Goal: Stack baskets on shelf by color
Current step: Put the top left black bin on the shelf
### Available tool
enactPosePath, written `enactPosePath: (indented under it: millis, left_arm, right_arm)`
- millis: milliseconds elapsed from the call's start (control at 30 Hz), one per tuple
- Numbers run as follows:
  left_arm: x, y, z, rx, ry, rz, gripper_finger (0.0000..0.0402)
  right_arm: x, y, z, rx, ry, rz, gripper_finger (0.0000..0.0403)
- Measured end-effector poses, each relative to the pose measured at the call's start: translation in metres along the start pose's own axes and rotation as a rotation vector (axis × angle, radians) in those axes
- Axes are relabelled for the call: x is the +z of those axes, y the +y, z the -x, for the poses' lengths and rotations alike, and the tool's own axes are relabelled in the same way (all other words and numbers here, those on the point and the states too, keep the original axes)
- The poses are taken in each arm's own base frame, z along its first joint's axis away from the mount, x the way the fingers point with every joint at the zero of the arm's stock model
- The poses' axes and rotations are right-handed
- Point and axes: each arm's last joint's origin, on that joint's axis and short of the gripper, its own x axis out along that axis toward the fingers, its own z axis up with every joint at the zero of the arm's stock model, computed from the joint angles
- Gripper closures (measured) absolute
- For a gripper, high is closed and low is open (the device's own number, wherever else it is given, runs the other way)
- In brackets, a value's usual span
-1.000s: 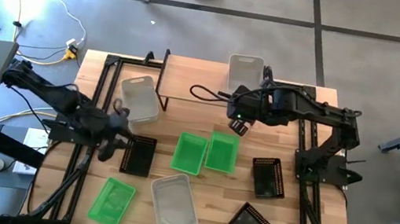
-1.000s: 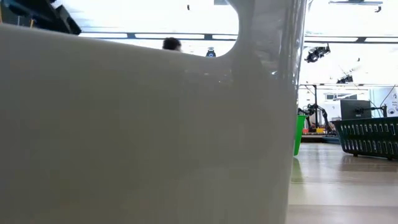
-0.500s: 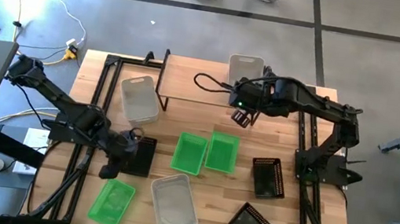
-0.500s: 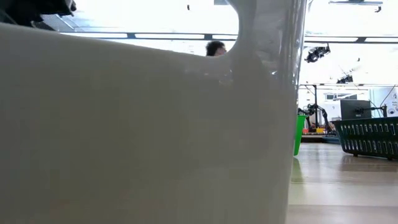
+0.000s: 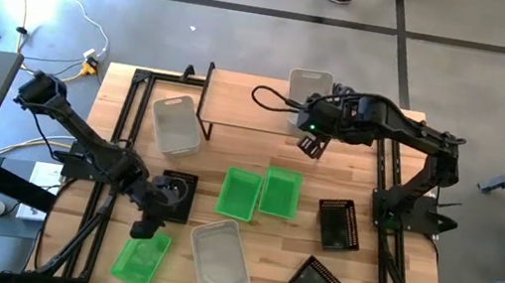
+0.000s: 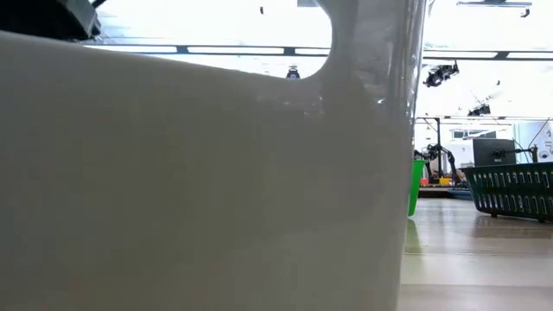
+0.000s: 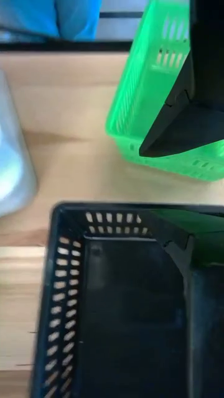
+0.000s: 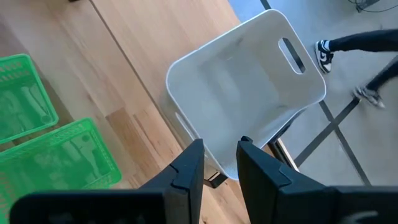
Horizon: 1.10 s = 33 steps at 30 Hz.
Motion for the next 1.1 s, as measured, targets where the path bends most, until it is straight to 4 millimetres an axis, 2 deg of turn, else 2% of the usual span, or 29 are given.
enactPosePath:
  millis: [533,667,867,1100]
  left_arm:
    - [-0.002,0.005,-0.034,0.134,0.109,0.095,0.027]
    - [-0.001,0.005,-0.037,0.141,0.109,0.116,0.0303]
    - [0.004,0.002,-0.037,0.108,0.057,0.101,0.0388]
    - [0.009,-0.003,-0.021,0.069,0.002,0.082,0.0395]
  right_arm:
    - [0.0,0.0,0.0,0.0,0.001,0.001,0.0322]
    - [0.0,0.0,0.0,0.003,0.002,0.001,0.0322]
    - [0.0,0.0,0.0,0.005,0.003,0.001,0.0322]
    - [0.0,0.002,0.0,0.048,0.015,-0.007,0.0322]
